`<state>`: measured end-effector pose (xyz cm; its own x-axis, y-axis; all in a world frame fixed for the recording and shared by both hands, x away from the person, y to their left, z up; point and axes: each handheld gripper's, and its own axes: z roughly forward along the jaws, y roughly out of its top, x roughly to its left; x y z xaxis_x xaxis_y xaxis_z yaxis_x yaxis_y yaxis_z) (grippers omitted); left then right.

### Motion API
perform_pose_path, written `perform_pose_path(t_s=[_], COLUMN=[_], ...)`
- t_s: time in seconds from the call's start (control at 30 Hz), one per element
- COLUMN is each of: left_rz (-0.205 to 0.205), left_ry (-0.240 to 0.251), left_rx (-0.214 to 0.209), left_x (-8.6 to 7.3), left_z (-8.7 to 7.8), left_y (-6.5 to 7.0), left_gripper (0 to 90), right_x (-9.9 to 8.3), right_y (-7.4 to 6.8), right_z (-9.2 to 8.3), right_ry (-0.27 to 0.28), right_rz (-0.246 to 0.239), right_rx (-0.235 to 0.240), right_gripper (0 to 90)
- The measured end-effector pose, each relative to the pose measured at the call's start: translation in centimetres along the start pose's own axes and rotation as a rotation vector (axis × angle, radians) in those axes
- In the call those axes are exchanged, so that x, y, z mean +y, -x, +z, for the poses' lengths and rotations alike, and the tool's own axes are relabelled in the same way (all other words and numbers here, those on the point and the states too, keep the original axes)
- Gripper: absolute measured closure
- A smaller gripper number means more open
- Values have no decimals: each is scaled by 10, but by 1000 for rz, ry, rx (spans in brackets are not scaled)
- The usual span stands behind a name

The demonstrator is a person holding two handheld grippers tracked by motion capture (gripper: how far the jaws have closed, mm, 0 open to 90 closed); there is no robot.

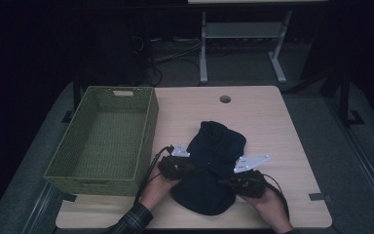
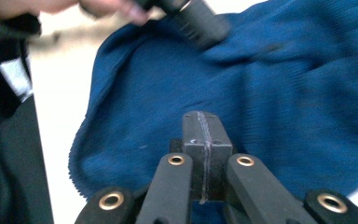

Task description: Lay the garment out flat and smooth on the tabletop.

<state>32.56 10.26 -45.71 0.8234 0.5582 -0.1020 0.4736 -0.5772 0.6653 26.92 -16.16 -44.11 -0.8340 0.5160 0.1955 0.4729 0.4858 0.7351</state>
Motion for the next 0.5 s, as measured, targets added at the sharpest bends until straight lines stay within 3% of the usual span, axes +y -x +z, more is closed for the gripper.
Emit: perform_pose_path(t_s=[0.1,0.27,0.43,0.5], left_rz=[-3,-1,-1,0], left_ry=[-5,-13,-18,-18], left_rx=[-4,-16,-21,-21], left_x=[-1,-1,-1,-2], left_z=[0,1,1,2], left_y=[1,2,2,2], left_gripper=[829,856,866,869], right_x=[4,-3,-9,-10], right_y=[12,35,38,33], right_z=[-12,-6,10,13], right_ry=[34,-37,-122,-125], right_rz=[20,56,55,55], right_rx=[-41,-123,-123,-112], right_gripper=[899,899,900,900])
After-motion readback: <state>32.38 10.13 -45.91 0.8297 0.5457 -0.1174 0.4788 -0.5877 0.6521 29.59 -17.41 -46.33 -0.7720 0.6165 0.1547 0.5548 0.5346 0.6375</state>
